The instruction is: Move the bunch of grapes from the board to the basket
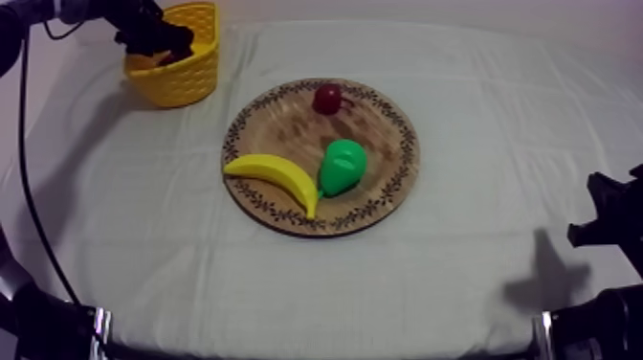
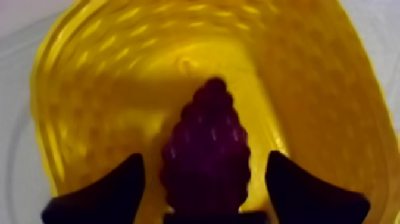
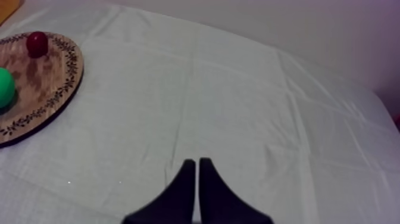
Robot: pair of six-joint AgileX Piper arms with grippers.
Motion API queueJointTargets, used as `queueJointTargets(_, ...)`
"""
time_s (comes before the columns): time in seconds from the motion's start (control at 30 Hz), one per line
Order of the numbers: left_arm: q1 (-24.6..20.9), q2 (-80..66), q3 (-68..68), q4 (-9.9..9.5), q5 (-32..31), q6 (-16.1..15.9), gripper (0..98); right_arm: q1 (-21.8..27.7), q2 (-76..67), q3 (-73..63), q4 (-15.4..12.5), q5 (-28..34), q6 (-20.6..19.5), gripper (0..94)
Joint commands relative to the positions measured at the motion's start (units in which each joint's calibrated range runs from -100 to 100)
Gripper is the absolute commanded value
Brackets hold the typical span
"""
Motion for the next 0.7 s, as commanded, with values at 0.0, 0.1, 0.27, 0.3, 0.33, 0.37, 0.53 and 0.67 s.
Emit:
queueJointTargets(0.0,0.1,-0.3,-0.1,0.10,0.0,-0.6,90.2,0.0,0.0,0.0,0.0,0.0,0.0,0.5)
queueJointTargets(0.1,0.3,-1.0,-0.1,0.25,-0.4,-0.8,94.0,0.0,0.0,0.0,0.0,0.0,0.0,0.5)
queueJointTargets(0.27,0.5,-2.4,0.4,0.31,-0.8,-0.7,95.4,0.0,0.0,0.0,0.0,0.0,0.0,0.5)
queueJointTargets(0.3,0.5,-3.0,1.0,0.31,-1.2,-0.5,95.1,0.0,0.0,0.0,0.0,0.0,0.0,0.5)
queueJointTargets(0.33,0.5,-3.7,2.0,0.32,-1.8,-0.4,94.4,0.0,0.0,0.0,0.0,0.0,0.0,0.5)
queueJointTargets(0.37,0.6,-4.7,3.1,0.32,-2.5,-0.2,93.0,0.0,0.0,0.0,0.0,0.0,0.0,0.5)
queueJointTargets(0.53,0.5,-13.2,11.4,0.32,-5.8,0.2,83.8,0.0,0.0,0.0,0.0,0.0,0.0,0.5)
queueJointTargets(0.67,0.3,-22.9,18.8,0.10,-7.0,0.5,78.1,0.0,0.0,0.0,0.0,0.0,0.0,0.5)
